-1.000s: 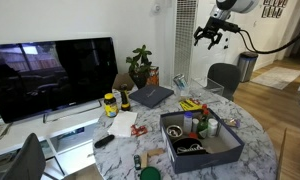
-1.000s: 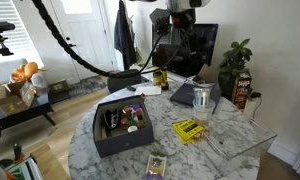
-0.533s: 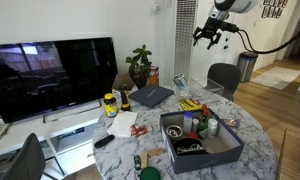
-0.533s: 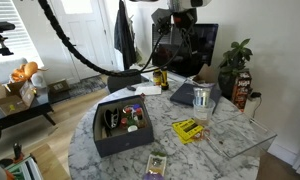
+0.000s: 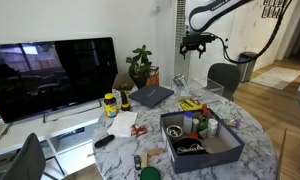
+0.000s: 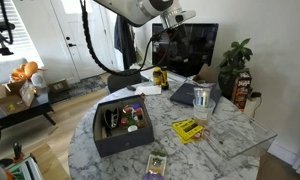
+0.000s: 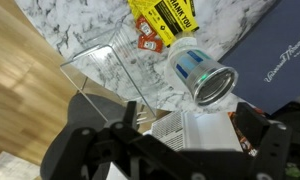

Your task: Put the silver cup inside the container

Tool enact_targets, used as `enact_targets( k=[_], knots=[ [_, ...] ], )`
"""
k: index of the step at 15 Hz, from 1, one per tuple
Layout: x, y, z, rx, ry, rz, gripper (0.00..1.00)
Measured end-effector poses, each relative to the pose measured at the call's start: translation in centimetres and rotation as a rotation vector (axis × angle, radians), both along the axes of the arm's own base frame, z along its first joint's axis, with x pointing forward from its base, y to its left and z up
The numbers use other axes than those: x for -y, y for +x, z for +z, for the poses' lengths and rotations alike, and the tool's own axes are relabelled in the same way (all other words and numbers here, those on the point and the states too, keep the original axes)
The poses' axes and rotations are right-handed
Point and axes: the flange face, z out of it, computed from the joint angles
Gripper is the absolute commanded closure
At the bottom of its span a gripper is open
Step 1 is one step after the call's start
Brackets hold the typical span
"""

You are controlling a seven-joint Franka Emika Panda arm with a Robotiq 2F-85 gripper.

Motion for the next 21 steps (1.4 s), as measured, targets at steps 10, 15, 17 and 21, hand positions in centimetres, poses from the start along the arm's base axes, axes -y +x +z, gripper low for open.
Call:
enact_targets(
  k=[10, 15, 17, 21],
  knots=[
    [-1.9, 4.0, -3.6, -0.155, -0.093, -0.108, 0.0],
    [-0.4, 4.3, -6.1, -0.168, 0.061, -0.183, 0.0],
    [1.3, 4.6, -7.8, -0.171, 0.124, -0.232, 0.0],
    [3.9, 6.0, -10.2, -0.123, 0.251, -0.305, 0.04]
  ],
)
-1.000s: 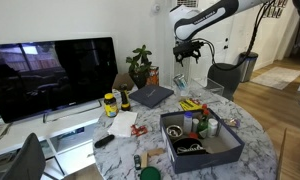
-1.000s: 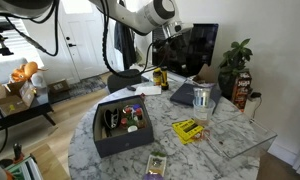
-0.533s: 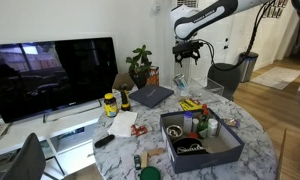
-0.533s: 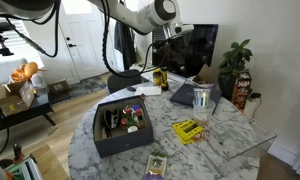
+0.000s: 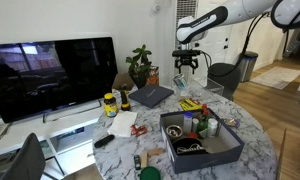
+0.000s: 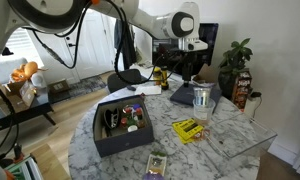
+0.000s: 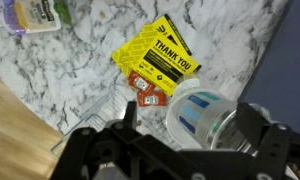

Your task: Put the silver cup inside the container

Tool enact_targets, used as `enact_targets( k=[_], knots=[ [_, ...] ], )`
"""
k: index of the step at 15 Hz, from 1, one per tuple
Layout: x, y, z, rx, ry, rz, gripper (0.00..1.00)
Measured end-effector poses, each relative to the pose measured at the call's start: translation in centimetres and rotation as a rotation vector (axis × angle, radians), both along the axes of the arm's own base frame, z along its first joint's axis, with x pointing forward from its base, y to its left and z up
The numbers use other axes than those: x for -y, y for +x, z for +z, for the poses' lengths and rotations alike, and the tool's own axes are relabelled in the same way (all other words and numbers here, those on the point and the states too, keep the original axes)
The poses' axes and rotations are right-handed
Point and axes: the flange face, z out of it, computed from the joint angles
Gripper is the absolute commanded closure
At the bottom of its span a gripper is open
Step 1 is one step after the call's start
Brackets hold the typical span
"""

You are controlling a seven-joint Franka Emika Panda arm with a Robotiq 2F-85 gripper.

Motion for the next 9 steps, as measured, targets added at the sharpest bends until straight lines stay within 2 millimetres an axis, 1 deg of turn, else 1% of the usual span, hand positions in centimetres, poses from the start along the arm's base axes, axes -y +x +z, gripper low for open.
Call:
enact_targets(
  k=[2, 3, 4, 5, 6, 8, 9],
  knots=[
    [0.5, 0.9, -0.4, 0.04, 0.037, -0.026, 0.12],
    [0.7, 1.3, -0.3, 0.061, 0.043, -0.038, 0.13],
    [0.8, 1.8, -0.2, 0.086, 0.043, -0.048, 0.19],
    [1.0, 2.2, -0.1, 0.111, 0.037, -0.061, 0.15],
    [1.1, 2.6, 0.1, 0.136, 0.03, -0.07, 0.2],
    [1.5, 3.2, 0.1, 0.173, 0.016, -0.088, 0.2],
    [1.7, 3.4, 0.0, 0.186, 0.011, -0.097, 0.22]
  ],
)
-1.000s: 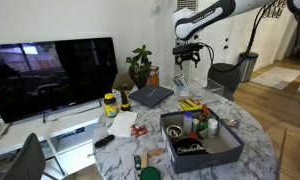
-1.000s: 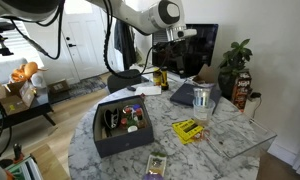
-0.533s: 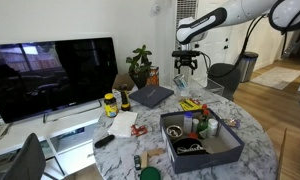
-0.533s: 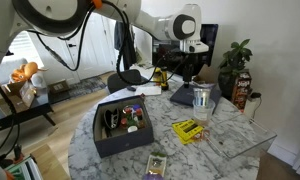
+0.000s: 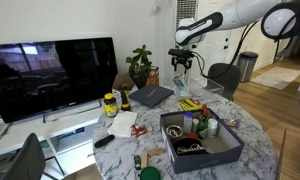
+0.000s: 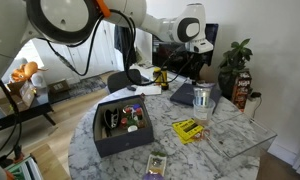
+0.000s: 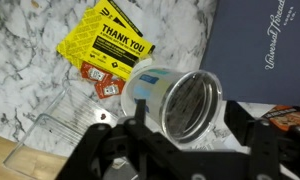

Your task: Put the silver cup inside the container

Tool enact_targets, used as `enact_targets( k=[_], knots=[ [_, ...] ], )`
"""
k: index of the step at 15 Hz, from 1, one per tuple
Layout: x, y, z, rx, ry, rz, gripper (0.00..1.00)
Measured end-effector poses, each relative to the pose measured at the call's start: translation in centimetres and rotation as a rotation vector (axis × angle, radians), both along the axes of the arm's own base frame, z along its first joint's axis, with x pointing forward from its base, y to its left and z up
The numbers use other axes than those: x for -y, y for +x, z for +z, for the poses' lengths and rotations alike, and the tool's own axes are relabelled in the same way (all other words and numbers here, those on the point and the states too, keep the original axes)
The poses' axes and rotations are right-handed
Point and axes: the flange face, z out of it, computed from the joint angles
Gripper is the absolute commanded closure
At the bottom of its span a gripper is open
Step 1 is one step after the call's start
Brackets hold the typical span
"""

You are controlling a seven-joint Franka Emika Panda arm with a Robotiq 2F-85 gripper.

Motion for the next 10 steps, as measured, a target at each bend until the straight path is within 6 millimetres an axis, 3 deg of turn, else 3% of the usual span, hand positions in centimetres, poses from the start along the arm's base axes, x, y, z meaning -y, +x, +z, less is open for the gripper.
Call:
enact_targets(
  k=[3, 6, 7, 8, 10],
  knots=[
    [0.7, 0.3, -0.8, 0.012, -0.014, -0.024, 0.22],
    [1.6, 0.2, -1.7, 0.008, -0.026, -0.046, 0.28],
    [1.9, 0.1, -2.0, 0.006, -0.029, -0.055, 0.33],
    [2.1, 0.1, -2.3, 0.003, -0.031, -0.063, 0.5],
    [2.6, 0.0, -2.9, -0.003, -0.035, -0.079, 0.61]
  ],
)
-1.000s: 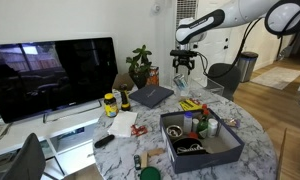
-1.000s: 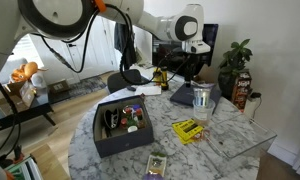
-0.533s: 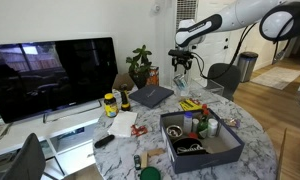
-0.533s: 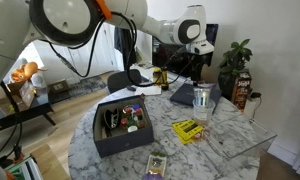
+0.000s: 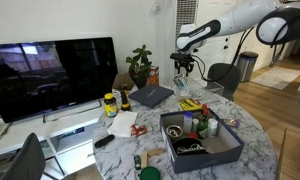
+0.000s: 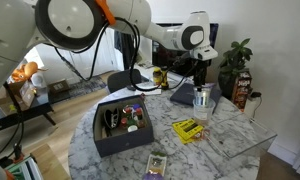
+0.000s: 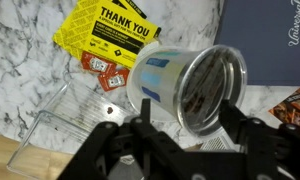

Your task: Put the silver cup inside the container

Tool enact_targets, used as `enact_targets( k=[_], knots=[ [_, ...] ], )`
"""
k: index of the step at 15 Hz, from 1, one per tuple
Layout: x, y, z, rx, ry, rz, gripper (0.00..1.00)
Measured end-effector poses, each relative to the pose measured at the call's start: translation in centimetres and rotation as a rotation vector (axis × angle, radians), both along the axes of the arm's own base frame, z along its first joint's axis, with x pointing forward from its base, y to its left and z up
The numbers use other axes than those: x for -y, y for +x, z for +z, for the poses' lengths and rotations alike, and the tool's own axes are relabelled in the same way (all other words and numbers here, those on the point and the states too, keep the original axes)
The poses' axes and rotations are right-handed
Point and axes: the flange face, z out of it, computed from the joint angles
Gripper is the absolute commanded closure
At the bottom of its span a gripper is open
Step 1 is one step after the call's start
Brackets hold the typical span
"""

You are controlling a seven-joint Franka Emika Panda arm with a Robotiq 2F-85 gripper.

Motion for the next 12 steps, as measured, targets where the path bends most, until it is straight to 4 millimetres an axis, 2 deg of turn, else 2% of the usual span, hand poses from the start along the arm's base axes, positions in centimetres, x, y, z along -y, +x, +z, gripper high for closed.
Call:
enact_targets(
  k=[5, 12],
  knots=[
    [0.51, -0.06, -0.67, -0.002, -0.003, -0.032, 0.98],
    [0.69, 0.15, -0.17, 0.022, -0.011, -0.033, 0.97]
  ],
)
